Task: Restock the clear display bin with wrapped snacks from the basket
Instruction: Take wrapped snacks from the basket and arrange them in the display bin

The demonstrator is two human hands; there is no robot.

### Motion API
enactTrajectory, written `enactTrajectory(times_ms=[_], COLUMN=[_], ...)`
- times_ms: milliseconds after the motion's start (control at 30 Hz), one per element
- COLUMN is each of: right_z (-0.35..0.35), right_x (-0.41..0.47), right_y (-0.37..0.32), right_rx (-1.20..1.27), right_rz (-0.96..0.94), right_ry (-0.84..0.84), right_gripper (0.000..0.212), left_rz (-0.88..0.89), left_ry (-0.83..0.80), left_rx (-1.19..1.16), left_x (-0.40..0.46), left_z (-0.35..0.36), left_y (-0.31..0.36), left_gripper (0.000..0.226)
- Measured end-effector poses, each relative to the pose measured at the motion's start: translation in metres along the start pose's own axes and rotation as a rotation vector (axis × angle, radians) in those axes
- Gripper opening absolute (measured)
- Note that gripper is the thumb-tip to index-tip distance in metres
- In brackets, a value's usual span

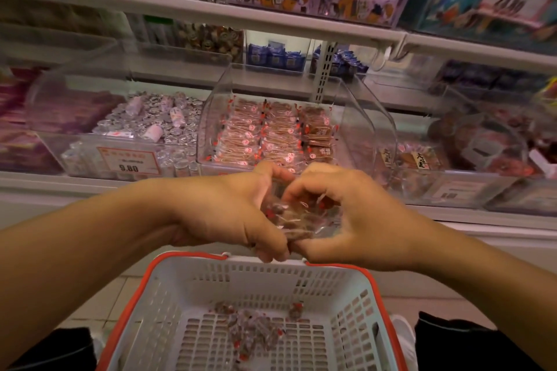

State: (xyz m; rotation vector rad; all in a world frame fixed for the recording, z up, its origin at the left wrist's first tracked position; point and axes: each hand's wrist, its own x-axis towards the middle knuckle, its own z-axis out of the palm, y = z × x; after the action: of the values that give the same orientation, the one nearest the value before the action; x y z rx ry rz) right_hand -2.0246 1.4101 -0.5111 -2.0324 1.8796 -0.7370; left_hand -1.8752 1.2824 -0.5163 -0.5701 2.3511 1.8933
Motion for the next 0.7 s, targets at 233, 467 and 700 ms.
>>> enactTrajectory(times_ms=[233,467,700], right_z=[-0.051,-0.096,-0.062], right_x=[0.011,0.088,0.128], right_y=[-0.001,0.050,0.064], right_rx=[-0.214,-0.517,-0.630], right_rz=[0.046,0.358,0.514], right_ry=[-0.012,-0.388,-0.799], right_gripper=[0.022,0.017,0.033], left_rz=[0.149,0.423,0.358], left_ry=[0.181,0.676,0.562], left_rx=[-0.085,0.722,0.848], left_x=[0.007,0.020,0.024], left_z=[-0.017,-0.053,-0.054], left_y=[0.009,-0.007,-0.019], left_gripper=[0.069,0.030,0.037])
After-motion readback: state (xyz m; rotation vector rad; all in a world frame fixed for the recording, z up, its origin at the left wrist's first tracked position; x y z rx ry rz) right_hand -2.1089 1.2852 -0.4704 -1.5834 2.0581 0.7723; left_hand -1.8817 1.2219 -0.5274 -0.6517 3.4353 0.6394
